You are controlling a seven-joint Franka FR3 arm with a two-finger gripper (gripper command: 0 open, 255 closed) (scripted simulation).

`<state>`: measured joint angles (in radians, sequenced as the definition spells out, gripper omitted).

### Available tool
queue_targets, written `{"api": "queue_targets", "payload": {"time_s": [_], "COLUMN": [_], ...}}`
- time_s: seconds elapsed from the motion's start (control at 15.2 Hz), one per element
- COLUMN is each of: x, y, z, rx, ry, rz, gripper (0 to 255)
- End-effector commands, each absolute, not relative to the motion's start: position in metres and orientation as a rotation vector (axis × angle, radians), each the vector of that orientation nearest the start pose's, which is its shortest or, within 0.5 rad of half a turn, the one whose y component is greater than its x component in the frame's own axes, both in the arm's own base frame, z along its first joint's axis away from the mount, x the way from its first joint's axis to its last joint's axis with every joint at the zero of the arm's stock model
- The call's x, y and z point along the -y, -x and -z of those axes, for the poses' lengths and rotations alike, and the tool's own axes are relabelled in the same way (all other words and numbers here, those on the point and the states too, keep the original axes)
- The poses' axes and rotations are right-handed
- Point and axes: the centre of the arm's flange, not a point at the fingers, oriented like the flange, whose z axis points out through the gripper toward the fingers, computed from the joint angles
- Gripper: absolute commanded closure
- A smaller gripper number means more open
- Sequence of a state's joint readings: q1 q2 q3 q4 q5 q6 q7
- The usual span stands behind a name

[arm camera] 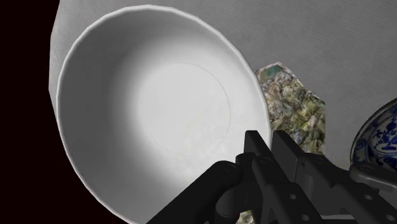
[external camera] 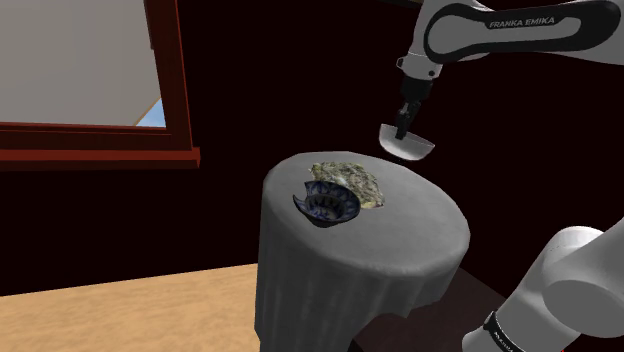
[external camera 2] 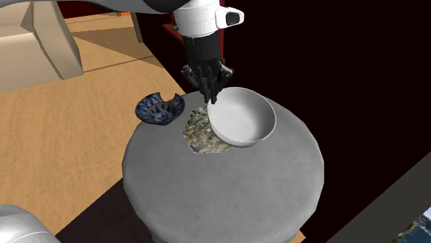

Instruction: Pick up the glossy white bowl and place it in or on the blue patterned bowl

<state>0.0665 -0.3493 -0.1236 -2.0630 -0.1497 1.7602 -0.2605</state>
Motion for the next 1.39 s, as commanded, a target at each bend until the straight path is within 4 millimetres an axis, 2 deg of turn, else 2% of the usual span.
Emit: {"api": "queue_targets", "payload": {"time_s": [0.0, 1.32], "x": [0.019, -0.243], "y": [-0.452, -0.448], "z": [-0.584, -0.616], "rx": [0.379, 0.379], "ry": [3.230, 3.230], "rz": [0.045, 0.045], "gripper": [255, 255]}}
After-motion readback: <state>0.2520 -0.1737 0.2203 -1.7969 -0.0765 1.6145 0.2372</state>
